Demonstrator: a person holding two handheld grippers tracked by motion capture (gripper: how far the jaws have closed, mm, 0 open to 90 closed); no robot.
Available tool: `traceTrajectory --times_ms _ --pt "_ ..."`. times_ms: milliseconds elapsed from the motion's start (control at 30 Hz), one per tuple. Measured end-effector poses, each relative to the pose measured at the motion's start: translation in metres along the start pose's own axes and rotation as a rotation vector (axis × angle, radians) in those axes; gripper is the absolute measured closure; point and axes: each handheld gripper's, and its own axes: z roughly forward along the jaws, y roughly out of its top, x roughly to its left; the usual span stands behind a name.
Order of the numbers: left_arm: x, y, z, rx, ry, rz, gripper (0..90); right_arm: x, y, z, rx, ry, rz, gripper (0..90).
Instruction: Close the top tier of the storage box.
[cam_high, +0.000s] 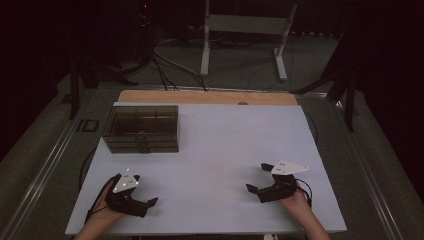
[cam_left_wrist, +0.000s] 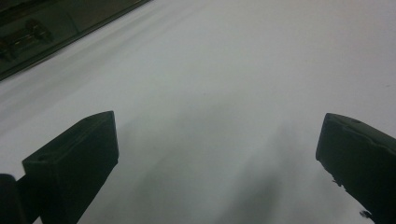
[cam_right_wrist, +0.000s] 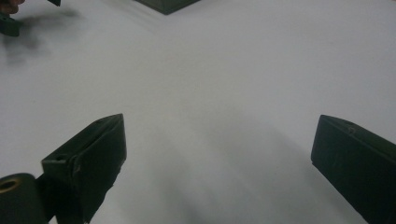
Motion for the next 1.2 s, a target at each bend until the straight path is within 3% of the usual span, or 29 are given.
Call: traceTrajectory --times_ms 133,300,467,600,1200 --pt "0.0017 -0.0003 -0.0008 0.003 0.022 -0.004 0.0 0.0007 0.0000 0.0005 0.003 0.000 -0.006 3.7" --pt "0.0084 -0.0030 -0.0004 0.001 0.063 -0.044 0.0 0.0013 0.0002 0.0013 0.003 0.004 -0.010 3.7" --pt "0.0096 -0.0033 -0.0012 -0.033 0.077 -0.048 0.0 0.0013 0.0001 0.0021 0.005 0.006 -0.008 3.7" --pt "0.0089 -0.0023 -0.0027 -0.069 0.069 -0.048 0.0 0.0000 -0.0001 0.0029 0.007 0.006 -0.004 3.7" --pt "0.0065 -0.0018 -0.0005 -0.048 0.060 -0.038 0.0 -0.0013 -0.0002 0.0040 0.012 0.001 -0.005 3.7"
